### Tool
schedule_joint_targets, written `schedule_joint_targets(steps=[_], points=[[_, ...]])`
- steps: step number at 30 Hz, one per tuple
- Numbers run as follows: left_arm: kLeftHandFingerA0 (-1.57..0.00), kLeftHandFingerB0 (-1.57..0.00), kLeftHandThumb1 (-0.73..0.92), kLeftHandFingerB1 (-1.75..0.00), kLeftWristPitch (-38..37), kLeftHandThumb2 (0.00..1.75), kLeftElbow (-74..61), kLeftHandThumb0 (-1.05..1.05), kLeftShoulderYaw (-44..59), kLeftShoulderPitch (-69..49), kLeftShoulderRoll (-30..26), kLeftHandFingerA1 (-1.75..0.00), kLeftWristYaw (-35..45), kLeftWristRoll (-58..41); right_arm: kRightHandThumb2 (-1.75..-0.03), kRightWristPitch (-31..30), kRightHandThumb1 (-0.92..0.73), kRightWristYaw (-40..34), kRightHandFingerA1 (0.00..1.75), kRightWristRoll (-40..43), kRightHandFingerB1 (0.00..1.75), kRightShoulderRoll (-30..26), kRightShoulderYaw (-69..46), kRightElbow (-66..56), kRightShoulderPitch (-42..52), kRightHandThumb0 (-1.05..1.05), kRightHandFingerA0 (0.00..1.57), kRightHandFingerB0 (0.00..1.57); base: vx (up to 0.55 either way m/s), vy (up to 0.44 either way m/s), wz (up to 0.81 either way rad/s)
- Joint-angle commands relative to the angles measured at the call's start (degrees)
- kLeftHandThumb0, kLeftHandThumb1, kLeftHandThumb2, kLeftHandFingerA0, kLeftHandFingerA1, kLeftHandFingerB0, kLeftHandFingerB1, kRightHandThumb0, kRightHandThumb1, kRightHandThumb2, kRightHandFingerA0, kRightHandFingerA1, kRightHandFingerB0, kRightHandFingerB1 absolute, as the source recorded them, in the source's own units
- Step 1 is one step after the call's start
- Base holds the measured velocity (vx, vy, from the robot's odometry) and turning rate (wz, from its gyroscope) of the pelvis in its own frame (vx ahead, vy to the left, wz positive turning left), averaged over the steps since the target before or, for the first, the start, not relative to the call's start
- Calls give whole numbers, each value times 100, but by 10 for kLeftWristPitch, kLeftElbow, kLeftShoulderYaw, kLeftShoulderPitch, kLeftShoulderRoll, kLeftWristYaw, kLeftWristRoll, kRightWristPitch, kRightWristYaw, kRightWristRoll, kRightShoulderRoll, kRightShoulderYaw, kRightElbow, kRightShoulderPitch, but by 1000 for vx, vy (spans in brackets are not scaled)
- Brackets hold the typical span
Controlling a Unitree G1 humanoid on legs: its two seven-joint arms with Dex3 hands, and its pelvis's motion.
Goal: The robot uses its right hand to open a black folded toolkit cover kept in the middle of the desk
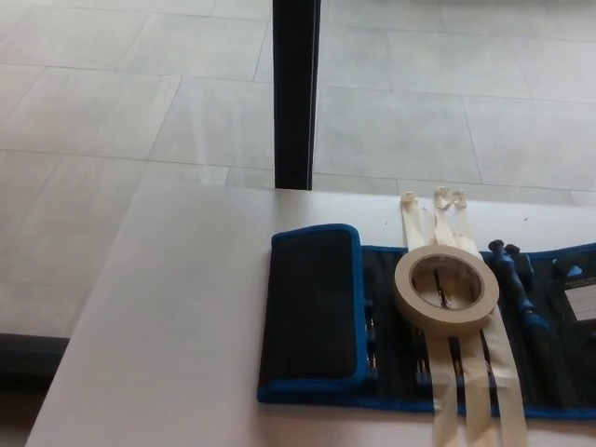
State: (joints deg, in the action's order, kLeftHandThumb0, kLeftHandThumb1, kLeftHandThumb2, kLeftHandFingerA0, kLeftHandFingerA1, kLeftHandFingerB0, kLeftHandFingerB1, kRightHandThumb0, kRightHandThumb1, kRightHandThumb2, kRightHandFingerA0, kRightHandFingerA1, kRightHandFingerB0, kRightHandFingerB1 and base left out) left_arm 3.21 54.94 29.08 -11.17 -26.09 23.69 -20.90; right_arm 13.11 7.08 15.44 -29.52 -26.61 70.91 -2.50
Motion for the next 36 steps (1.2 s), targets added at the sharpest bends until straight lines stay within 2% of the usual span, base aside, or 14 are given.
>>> schedule_joint_targets(steps=[1, 11, 12, 13, 14, 21, 22, 25, 26, 31, 32, 34, 35, 36], points=[[-42, -30, 83, -38, 1, 66, 9, -96, 22, -12, -9, -54, -3, -11, -62, 17, -70, 2, 59, -15, 40, -8, 5, 16, 13, -79, 14, 18, 0, 0, 0], [-42, -31, 81, -37, -4, 65, 9, -93, 17, -17, 1, -55, 1, -2, -62, 22, -71, 8, 54, -12, 39, -13, -1, 21, 27, -78, 9, 15, 0, 0, 0], [-44, -31, 81, -37, -4, 65, 3, -90, 16, -23, 3, -55, -2, -1, -100, 20, -39, 9, 55, -12, 51, -15, -2, 20, 27, -39, 3, 0, 0, 0, 0], [-43, -32, 80, -37, -4, 64, -3, -86, 16, -27, 6, -56, -6, 0, -101, 19, -39, 12, 55, -11, 51, -15, -3, 20, 26, -39, 3, 0, 0, 0, 0], [-44, -32, 78, -38, -5, 64, -7, -82, 16, -29, 8, -56, -9, -1, -61, 18, -70, 11, 55, -10, 40, -15, -5, 19, 25, -77, 8, 15, 0, 0, 0], [-40, -31, 74, -40, 4, 62, -33, -77, 24, -37, 20, -57, -10, -12, -60, 9, -65, 12, 62, 2, 46, -10, -20, 20, 23, -77, 4, 14, 0, 0, 0], [-40, -30, 75, -40, 5, 62, -32, -77, 25, -35, 20, -55, -11, -12, -99, 5, -36, 14, 56, 5, 51, -10, -24, 17, 25, -40, 4, 0, 0, 0, 0], [-39, -30, 76, -39, 1, 63, -29, -80, 21, -37, 15, -57, -10, -5, -101, 10, -40, 11, 55, -4, 51, -12, -23, 15, 29, -39, 3, 0, 0, 0, 0], [-38, -29, 76, -39, 2, 62, -32, -80, 22, -38, 15, -56, -9, -6, -60, 9, -70, 8, 56, -4, 41, -11, -24, 16, 28, -75, 6, 15, 0, 0, 0], [-40, -31, 77, -38, 2, 63, -36, -80, 18, -43, 12, -55, -10, -2, -62, 19, -67, 2, 61, -2, 41, -5, -33, 14, 27, -78, 13, 16, 0, 0, 0], [-41, -31, 77, -39, 0, 63, -30, -81, 17, -42, 11, -56, -10, 0, -91, 20, -51, 1, 67, -2, 50, -5, -34, 12, 27, -77, 21, 13, 0, 0, 0], [-40, -32, 76, -39, 2, 63, -32, -81, 18, -42, 11, -56, -11, -1, -92, 18, -54, 3, 73, 7, 50, -1, -43, 2, 28, -84, 29, 14, 0, 0, 0], [-40, -32, 76, -39, 1, 63, -29, -81, 18, -40, 11, -56, -11, -2, -92, 17, -54, 3, 73, 6, 50, -1, -43, -1, 28, -84, 29, 14, 0, 0, 0], [-39, -31, 76, -39, 0, 63, -33, -81, 19, -42, 13, -56, -8, -4, -91, 17, -53, 2, 62, -3, 49, -4, -36, 1, 28, -76, 17, 12, 0, 0, 0]])
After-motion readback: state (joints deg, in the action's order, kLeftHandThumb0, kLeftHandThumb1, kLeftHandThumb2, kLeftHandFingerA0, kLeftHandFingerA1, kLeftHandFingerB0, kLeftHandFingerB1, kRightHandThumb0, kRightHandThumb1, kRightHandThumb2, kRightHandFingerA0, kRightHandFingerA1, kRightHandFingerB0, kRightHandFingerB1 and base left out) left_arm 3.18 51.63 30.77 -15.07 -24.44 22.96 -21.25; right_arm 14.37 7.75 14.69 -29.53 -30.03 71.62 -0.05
